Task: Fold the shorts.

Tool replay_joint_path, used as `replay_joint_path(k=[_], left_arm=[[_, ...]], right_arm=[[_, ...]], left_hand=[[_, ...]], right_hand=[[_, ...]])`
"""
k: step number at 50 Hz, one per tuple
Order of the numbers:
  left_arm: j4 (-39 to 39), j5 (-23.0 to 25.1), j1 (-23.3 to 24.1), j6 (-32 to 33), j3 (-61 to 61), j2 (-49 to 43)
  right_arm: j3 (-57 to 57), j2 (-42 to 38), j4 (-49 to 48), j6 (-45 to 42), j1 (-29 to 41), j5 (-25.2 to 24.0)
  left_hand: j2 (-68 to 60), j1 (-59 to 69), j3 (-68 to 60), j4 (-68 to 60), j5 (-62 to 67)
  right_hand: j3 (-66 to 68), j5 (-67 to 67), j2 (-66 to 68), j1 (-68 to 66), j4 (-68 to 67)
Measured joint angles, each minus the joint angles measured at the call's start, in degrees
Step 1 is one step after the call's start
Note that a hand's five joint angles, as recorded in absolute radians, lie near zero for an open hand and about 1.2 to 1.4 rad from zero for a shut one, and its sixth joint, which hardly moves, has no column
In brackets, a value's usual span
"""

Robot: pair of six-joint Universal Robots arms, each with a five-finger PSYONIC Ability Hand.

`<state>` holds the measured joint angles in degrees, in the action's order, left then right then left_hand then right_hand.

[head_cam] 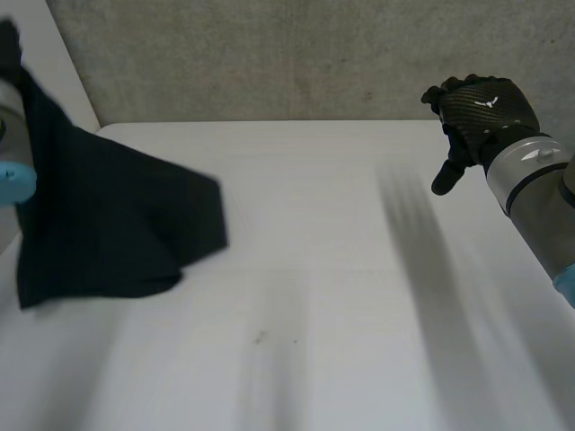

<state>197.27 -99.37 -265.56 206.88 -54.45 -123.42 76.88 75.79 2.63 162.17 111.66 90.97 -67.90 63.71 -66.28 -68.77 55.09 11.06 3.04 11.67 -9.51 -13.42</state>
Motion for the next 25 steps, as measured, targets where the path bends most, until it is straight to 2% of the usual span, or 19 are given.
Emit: replay_joint_path(k=[6,8,11,12,13,18,20,21,23,24,25], left_arm=[[0.6,7.6,7.9,-6.1,1.7,2.0],[0.3,11.3,12.7,-7.8,0.4,1.9],[0.0,14.9,18.0,-8.7,-2.1,1.4],[0.0,14.9,18.0,-8.7,-2.1,1.4],[-0.2,16.9,21.3,-8.8,-4.2,0.8],[-0.6,20.8,29.0,-8.8,-10.0,-1.8],[-0.6,21.4,30.4,-8.7,-11.0,-2.4],[-0.8,22.4,33.7,-8.6,-13.3,-3.7],[-0.8,22.8,35.4,-8.5,-14.4,-4.2],[-0.9,23.4,37.7,-8.3,-16.1,-4.8],[-0.9,23.6,38.6,-8.3,-16.7,-5.0]], right_arm=[[-0.1,0.3,0.0,0.0,0.8,0.0],[-0.2,0.5,0.0,-0.1,0.9,0.0],[-0.3,0.8,0.0,-0.1,0.9,0.0],[-0.3,0.8,0.0,-0.1,0.9,0.0],[-0.4,1.2,0.0,-0.1,0.8,0.0],[-0.7,1.9,0.0,0.0,0.3,0.0],[-0.7,2.1,0.0,0.0,0.2,0.0],[-0.8,2.4,-0.1,0.0,0.1,0.0],[-0.8,2.5,-0.1,0.0,0.0,0.0],[-0.8,2.6,0.0,0.1,-0.1,0.0],[-0.8,2.6,0.0,0.1,-0.1,0.0]], left_hand=[[-0.5,0.1,-1.1,-0.1,0.0],[-0.7,0.1,-1.4,-0.1,0.0],[-0.7,0.1,-1.4,-0.1,0.0],[-0.7,0.1,-1.4,-0.1,0.0],[-0.7,0.1,-1.4,-0.1,0.0],[-0.8,0.1,-1.4,-0.1,0.0],[-0.8,0.1,-1.4,-0.1,0.0],[-0.8,0.1,-1.4,-0.1,0.0],[4.4,-4.1,3.4,5.3,-3.9],[10.2,-9.6,9.0,11.0,-8.8],[26.1,-26.0,24.5,27.0,-23.8]], right_hand=[[0.0,0.0,0.0,0.0,0.0],[0.0,0.0,0.0,0.0,0.0],[0.0,0.0,0.0,0.0,0.0],[0.0,0.0,0.0,0.0,0.0],[0.0,0.0,0.0,0.0,0.0],[0.0,0.0,0.0,0.0,0.0],[0.0,0.0,0.0,0.0,0.0],[0.0,0.0,0.0,0.0,0.0],[0.0,0.0,0.0,0.0,0.0],[0.0,0.0,0.0,0.0,0.0],[0.0,0.0,0.0,0.0,0.0]])
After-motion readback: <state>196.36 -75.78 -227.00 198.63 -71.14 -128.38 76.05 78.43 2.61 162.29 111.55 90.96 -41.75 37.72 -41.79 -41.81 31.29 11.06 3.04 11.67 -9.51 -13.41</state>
